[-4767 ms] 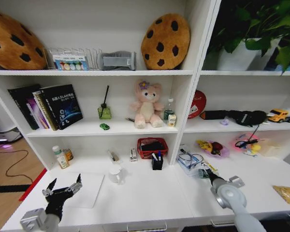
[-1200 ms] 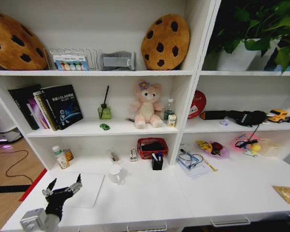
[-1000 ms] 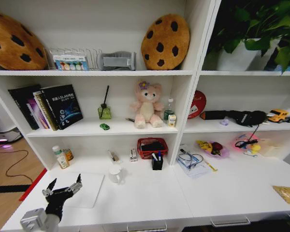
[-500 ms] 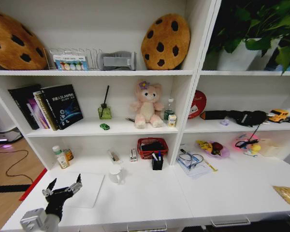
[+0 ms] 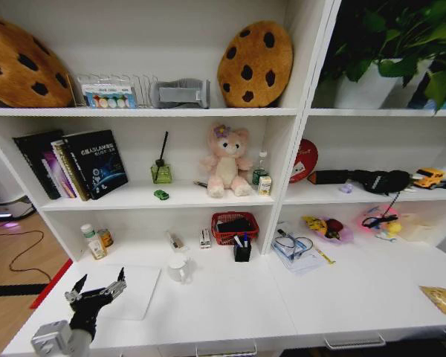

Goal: Organize the objects on the table.

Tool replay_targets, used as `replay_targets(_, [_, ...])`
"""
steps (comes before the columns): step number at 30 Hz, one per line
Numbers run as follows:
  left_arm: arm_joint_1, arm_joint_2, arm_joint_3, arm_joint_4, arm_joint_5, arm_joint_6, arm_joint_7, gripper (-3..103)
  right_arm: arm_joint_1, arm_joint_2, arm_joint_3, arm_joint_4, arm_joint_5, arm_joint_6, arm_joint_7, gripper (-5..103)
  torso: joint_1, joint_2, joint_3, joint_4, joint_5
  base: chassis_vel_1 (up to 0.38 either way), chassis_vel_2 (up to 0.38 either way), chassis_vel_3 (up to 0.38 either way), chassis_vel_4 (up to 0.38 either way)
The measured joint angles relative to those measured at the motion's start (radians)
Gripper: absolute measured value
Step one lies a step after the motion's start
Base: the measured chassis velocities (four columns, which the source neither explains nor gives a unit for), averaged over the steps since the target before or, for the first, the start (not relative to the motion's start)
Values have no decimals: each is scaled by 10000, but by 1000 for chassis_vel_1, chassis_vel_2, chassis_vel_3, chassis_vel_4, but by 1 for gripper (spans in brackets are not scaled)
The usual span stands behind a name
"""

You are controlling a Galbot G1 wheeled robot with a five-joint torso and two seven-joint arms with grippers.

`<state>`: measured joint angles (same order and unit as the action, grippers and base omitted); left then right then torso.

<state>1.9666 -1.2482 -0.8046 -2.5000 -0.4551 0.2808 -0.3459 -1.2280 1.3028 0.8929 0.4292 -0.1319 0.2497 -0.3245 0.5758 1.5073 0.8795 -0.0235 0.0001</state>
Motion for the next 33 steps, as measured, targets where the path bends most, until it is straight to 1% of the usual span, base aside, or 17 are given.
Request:
replay_targets(1, [0, 0, 0, 0, 0, 0, 0, 100, 0, 0, 0, 0, 0, 0, 0, 77, 0, 0, 0, 0, 0, 0, 0, 0, 0])
replay_targets(3, [0, 0, 0, 0, 0, 0, 1, 100, -675, -6, -80, 862, -193, 73, 245, 93, 0, 1, -1, 0, -1, 0, 0, 0, 0])
replay_targets(5, [0, 0, 0, 0, 0, 0, 1, 100, -711, -7, -86, 903, -202, 84, 254, 93, -1, 0, -1, 0, -1, 0, 0, 0, 0])
replay_targets(8, [0, -1, 0, 0, 0, 0, -2, 100, -2115, -38, -398, 2539, -39, 652, 337, 100, -1, 1, 0, -8, -1, 0, 0, 0, 0])
replay_targets(9, [0, 0, 0, 0, 0, 0, 0, 100, -2606, -49, -454, 3135, 140, 922, 310, 100, -2, 2, -1, -8, -2, 0, 0, 0, 0])
replay_targets(10, [0, 0, 0, -1, 0, 0, 1, 100, -4170, -73, -462, 5008, 807, 1821, 270, 100, -3, 3, -2, 0, -1, 0, 0, 0, 0])
replay_targets(11, [0, 0, 0, -1, 0, 0, 1, 100, -4170, -73, -462, 5008, 807, 1821, 270, 100, -3, 3, -2, 0, -1, 0, 0, 0, 0])
replay_targets(14, [0, 0, 0, 0, 0, 0, 3, 100, -6175, 28, -216, 8128, 1744, 2815, 418, 100, -5, 4, -2, -8, -4, 0, 0, 0, 0])
replay_targets(16, [0, 0, 0, 0, 0, -1, 3, 100, -6586, 93, -126, 9109, 2105, 2906, 457, 100, -5, 3, -2, -3, -1, 0, 0, 0, 0])
replay_targets(17, [0, -1, 0, 0, 0, 0, -5, 100, -7198, 173, -11, 10557, 2717, 2893, 556, 100, -4, 3, -2, 6, -1, 0, 0, 0, 0])
replay_targets(18, [0, -1, 0, 0, 0, 0, -5, 100, -7198, 173, -11, 10557, 2717, 2893, 556, 100, -4, 3, -2, 6, -1, 0, 0, 0, 0])
replay_targets(19, [0, -1, 0, 0, 0, 0, -4, 100, -7750, 256, 141, 12256, 3535, 2641, 828, 100, -4, 3, 0, -3, -5, 0, 0, 0, 0])
replay_targets(24, [0, 0, 0, 0, 0, -1, -2, 100, -7739, 296, 620, 15051, 4523, 1982, 1995, 100, -4, 3, 0, -1, -2, 0, 0, 0, 0])
replay_targets(26, [0, 0, 0, 0, 0, 0, 1, 100, -7102, 75, 926, 16544, 4814, 924, 3769, 100, -3, 2, 0, 3, -4, 0, 0, 0, 0])
replay_targets(27, [0, 0, 0, 0, 0, 0, 1, 100, -7102, 75, 926, 16544, 4814, 924, 3769, 100, -3, 2, 0, 3, -4, 0, 0, 0, 0])
replay_targets(29, [-1, 0, 0, 0, 0, 0, -1, 100, -6460, -283, 1121, 17644, 5297, -155, 5321, 100, -1, 2, 1, 2, -2, 0, 0, 0, 0])
replay_targets(33, [0, 0, 0, 0, 0, 0, 1, 100, -6181, -450, 1132, 17959, 5431, -348, 5930, 100, -1, 0, 0, 0, 0, 0, 0, 0, 0])
